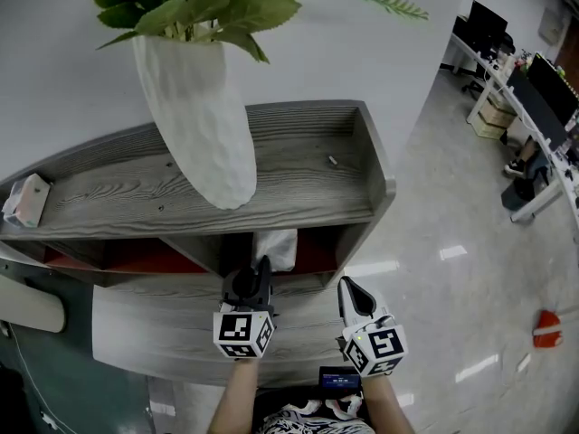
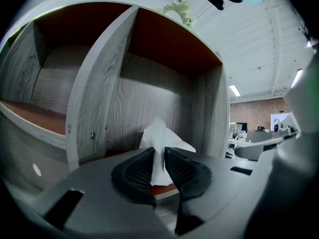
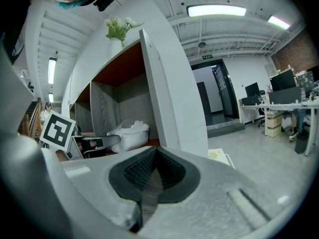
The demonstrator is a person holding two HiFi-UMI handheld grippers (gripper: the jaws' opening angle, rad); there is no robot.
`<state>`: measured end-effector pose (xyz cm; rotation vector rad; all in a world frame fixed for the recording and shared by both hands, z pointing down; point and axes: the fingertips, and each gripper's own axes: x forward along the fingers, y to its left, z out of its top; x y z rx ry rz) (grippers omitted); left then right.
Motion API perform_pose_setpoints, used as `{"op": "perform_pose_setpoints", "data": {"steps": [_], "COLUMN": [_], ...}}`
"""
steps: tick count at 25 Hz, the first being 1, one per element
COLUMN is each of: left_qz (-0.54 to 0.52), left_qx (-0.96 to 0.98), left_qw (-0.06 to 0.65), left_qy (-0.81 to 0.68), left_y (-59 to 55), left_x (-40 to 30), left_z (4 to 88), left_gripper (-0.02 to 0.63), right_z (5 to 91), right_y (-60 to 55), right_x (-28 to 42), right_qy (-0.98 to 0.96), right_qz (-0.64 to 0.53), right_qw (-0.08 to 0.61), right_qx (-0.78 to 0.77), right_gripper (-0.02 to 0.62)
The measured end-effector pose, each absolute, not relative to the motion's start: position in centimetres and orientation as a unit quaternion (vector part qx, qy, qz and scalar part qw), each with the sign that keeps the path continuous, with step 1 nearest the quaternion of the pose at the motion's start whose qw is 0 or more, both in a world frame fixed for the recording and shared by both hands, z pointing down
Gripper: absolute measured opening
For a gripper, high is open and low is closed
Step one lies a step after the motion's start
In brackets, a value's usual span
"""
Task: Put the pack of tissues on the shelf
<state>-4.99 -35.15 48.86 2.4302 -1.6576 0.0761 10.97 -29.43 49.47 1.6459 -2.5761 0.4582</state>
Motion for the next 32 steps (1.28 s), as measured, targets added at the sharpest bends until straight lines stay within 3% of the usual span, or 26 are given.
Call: {"op": "perform_pose_setpoints", "data": {"steps": [16, 29, 32], "left_qz": [0.047, 0.028, 0.025], "left_qx": [0.833, 0.843, 0.847], "left_qw": [0.117, 0.096, 0.097], "left_qy": [-0.540, -0.528, -0.522], "left_y": [-33.6, -28.7, -27.4], "left_x": [-5.1, -7.2, -7.9], "left_z": [49.6, 47.4, 47.0], "left_gripper": [0.245, 0.245, 0.199], "right_z": [48.7, 47.4, 47.1], "right_y": [-27.5, -23.9, -23.0], "right_x": [9.5, 7.4, 6.7], "right_qy": [-0.839, -0.839, -0.839], "right_qz": [0.140, 0.123, 0.116], "right_qw": [0.022, 0.020, 0.022], "right_qx": [0.526, 0.529, 0.531], "right_gripper": [0.005, 0.005, 0.005]}}
